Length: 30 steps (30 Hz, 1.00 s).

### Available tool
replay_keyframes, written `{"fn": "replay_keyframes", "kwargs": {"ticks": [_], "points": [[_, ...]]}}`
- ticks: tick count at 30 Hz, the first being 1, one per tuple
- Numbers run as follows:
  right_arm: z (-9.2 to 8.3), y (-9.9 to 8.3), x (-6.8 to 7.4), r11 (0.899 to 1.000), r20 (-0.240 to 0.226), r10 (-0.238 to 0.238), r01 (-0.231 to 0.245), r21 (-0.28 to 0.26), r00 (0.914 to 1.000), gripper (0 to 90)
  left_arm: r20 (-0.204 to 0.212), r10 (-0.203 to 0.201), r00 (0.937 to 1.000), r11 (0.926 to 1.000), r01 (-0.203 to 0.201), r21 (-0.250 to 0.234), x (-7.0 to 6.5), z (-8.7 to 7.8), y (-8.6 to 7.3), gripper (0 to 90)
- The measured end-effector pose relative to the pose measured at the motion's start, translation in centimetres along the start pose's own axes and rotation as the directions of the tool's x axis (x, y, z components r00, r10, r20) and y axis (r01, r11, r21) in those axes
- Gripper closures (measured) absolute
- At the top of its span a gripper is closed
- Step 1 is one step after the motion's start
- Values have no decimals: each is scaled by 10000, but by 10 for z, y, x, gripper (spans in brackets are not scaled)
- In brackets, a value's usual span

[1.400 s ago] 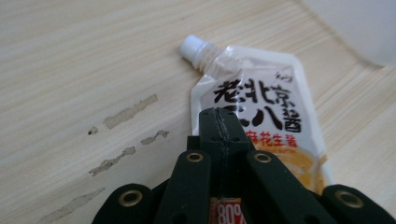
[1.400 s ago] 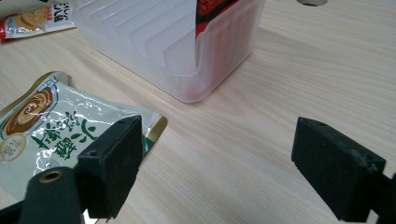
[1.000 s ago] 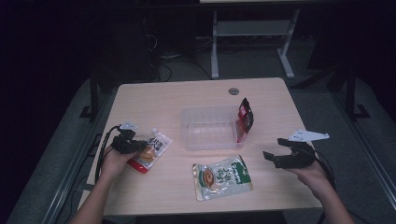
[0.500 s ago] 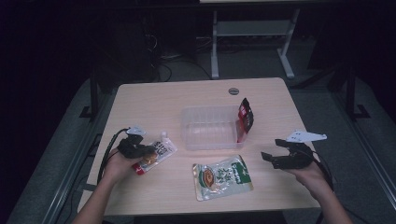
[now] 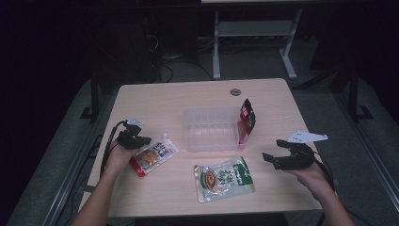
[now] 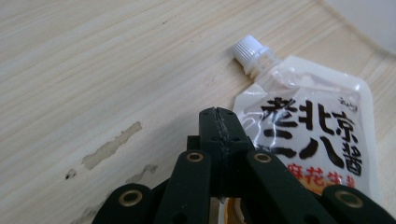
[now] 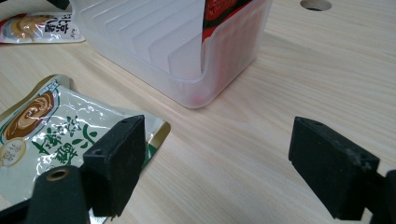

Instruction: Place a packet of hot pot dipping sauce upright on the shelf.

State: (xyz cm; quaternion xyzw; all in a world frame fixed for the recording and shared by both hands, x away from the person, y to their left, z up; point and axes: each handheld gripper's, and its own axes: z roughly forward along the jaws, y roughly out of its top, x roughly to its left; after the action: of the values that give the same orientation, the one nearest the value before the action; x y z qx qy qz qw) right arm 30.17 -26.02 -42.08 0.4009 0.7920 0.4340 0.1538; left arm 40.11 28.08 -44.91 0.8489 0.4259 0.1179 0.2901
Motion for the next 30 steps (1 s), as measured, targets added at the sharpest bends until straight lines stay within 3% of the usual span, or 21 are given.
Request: {"fn": "replay_keyframes", "kwargs": {"ticks": [8,12,14,15,19,22,24,26,28,29,30], "points": [[-3,-1,-2,9999,52,99,-99,-56,9999,184,263,67,9996,10000,-67,-9,1,1,-2,899],[-4,-2,-1,10000,74,57,-56,-49,10000,186,916,307,9953,9995,-309,12,-2,3,-2,899],[-4,-2,-1,9999,79,96,-96,-52,9999,186,1044,331,9940,9994,-334,16,-4,4,-1,899],[-4,-2,-1,9999,86,103,-102,-60,9999,186,1307,456,9904,9989,-470,75,-7,5,-1,899],[-5,-3,-2,9999,116,84,-83,-67,9999,186,1628,798,9834,9965,-831,130,-17,7,0,899],[-6,-3,-2,9999,130,95,-94,-79,9999,186,1974,1101,9741,9926,-1179,282,-24,6,-2,899],[-6,-3,-2,9999,137,100,-99,-87,9999,186,2028,1125,9727,9923,-1205,275,-27,6,-2,899],[-6,-3,-2,9999,150,88,-86,-97,9998,186,1832,1318,9742,9897,-1398,316,-31,2,-3,899],[-6,-3,-1,9999,141,86,-85,-90,9999,186,1753,1280,9762,9908,-1337,214,-30,-2,-2,898],[-6,-3,-1,9999,134,78,-78,-71,9999,186,1610,1239,9791,9915,-1287,194,-28,-7,-2,898],[-6,-3,-1,9999,133,101,-100,-56,9999,186,1288,952,9871,9954,-954,-39,-24,-19,-4,899]]}}
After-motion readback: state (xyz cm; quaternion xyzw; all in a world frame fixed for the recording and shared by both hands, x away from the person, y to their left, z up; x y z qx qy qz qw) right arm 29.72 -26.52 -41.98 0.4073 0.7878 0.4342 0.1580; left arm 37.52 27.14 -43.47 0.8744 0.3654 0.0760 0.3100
